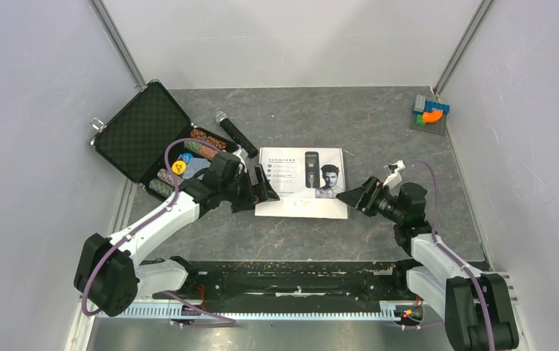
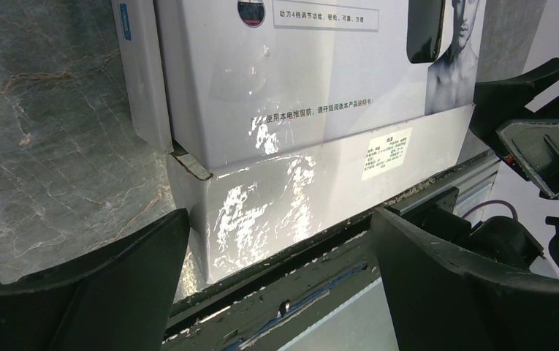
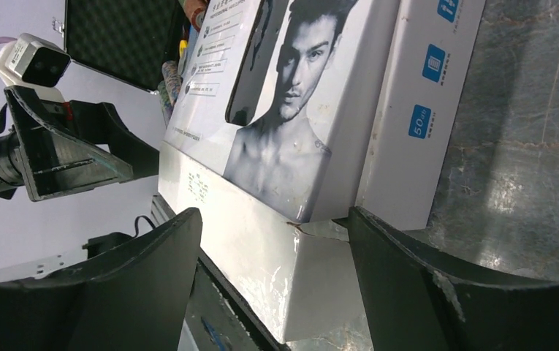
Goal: Sort the hair-cutting tools
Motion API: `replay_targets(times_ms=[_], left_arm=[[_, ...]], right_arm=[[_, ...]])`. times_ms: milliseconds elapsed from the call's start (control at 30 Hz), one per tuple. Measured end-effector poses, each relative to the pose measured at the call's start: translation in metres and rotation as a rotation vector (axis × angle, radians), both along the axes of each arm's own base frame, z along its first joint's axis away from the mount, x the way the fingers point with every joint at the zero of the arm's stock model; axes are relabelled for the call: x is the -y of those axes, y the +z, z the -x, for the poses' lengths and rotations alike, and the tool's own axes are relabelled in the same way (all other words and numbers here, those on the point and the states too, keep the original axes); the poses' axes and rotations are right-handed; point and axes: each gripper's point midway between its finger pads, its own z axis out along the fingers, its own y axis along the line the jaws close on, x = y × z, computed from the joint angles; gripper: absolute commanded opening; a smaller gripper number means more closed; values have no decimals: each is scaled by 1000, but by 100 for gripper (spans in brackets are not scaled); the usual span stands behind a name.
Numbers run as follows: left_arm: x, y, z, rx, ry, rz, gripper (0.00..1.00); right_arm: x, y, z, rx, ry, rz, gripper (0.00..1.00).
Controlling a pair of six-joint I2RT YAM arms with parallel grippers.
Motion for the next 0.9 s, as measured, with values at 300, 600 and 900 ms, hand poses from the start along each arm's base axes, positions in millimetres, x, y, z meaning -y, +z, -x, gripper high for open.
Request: replay_targets(times_ms=[300,600,900], left_arm=[[0,0,0,-1,1,-1,100],[0,0,0,0,1,-2,100],[0,0,0,-1,0,-1,100]], right_arm=[[3,-12,6,3,39,91,78],[6,-27,16,-30,65,146,78],[3,-22,20,-15,97,135,77]])
